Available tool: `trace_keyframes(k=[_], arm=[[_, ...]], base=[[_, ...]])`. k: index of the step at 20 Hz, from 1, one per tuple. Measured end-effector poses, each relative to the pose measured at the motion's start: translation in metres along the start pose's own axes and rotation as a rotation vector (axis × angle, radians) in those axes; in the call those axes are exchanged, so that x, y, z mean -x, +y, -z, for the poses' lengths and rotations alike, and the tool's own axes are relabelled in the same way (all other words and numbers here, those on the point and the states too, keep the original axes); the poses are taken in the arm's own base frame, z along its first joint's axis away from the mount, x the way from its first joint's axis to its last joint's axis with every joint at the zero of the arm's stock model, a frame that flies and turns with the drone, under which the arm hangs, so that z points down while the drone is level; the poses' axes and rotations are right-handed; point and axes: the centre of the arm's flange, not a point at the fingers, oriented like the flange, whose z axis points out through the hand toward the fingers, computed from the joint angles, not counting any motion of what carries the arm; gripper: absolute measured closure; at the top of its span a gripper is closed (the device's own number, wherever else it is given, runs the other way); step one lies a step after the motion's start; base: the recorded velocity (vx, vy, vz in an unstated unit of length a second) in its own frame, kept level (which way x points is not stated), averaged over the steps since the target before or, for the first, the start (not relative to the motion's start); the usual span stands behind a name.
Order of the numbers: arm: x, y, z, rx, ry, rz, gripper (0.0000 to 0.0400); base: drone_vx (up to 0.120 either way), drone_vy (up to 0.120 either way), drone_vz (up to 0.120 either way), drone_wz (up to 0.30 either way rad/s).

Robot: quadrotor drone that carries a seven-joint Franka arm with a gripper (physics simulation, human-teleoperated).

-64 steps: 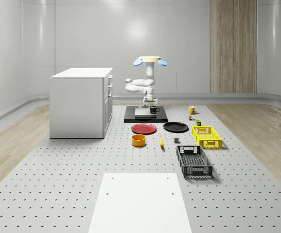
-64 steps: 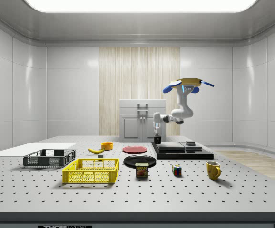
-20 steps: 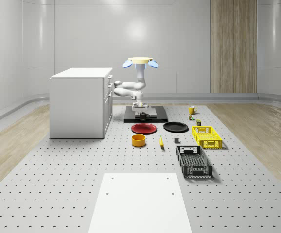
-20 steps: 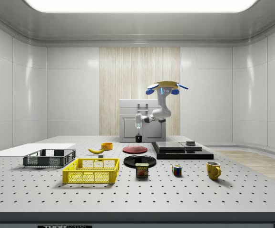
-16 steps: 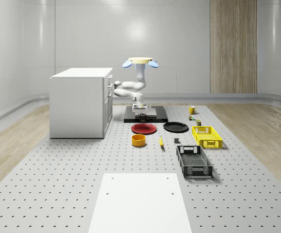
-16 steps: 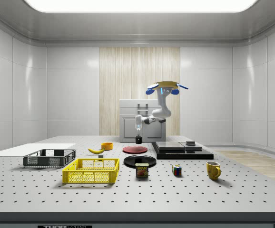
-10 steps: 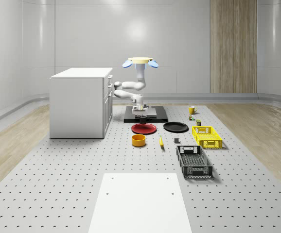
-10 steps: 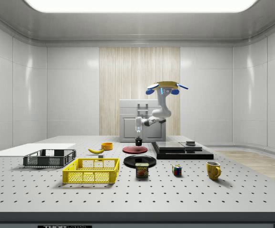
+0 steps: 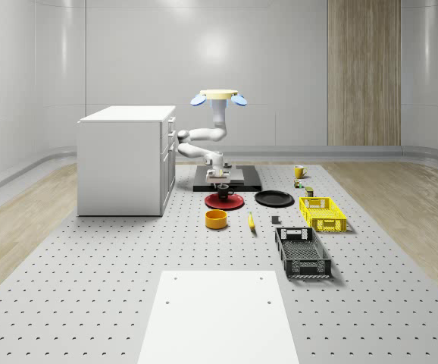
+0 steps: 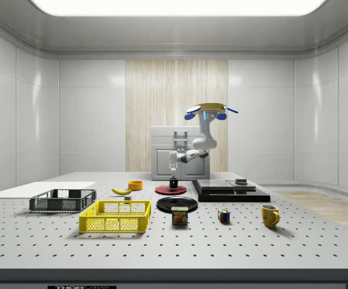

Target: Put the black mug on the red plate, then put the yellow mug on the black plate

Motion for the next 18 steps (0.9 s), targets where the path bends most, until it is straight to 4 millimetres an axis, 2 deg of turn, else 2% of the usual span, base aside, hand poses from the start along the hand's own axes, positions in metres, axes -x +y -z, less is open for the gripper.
trace_keyframes(k=[3, 4, 6, 9, 13, 16, 18], arm=[[-0.003, -0.003, -0.007, 0.000, 0.000, 0.000, 0.0290], [-0.003, -0.003, -0.008, 0.000, 0.000, 0.000, 0.0226], [-0.004, -0.004, -0.010, 0.000, 0.000, 0.000, 0.0137], [-0.005, -0.005, -0.004, 0.000, 0.000, 0.000, 0.0065], [-0.005, -0.005, 0.008, 0.000, 0.000, 0.000, 0.0024], [-0.005, -0.005, 0.014, 0.000, 0.000, 0.000, 0.0011], [-0.005, -0.006, 0.016, 0.000, 0.000, 0.000, 0.0007]], base=[[0.000, 0.000, 0.000, 0.000], [0.000, 0.000, 0.000, 0.000], [0.000, 0.000, 0.000, 0.000], [0.000, 0.000, 0.000, 0.000], [0.000, 0.000, 0.080, 0.000], [0.000, 0.000, 0.120, 0.000], [-0.020, 0.100, 0.120, 0.000]])
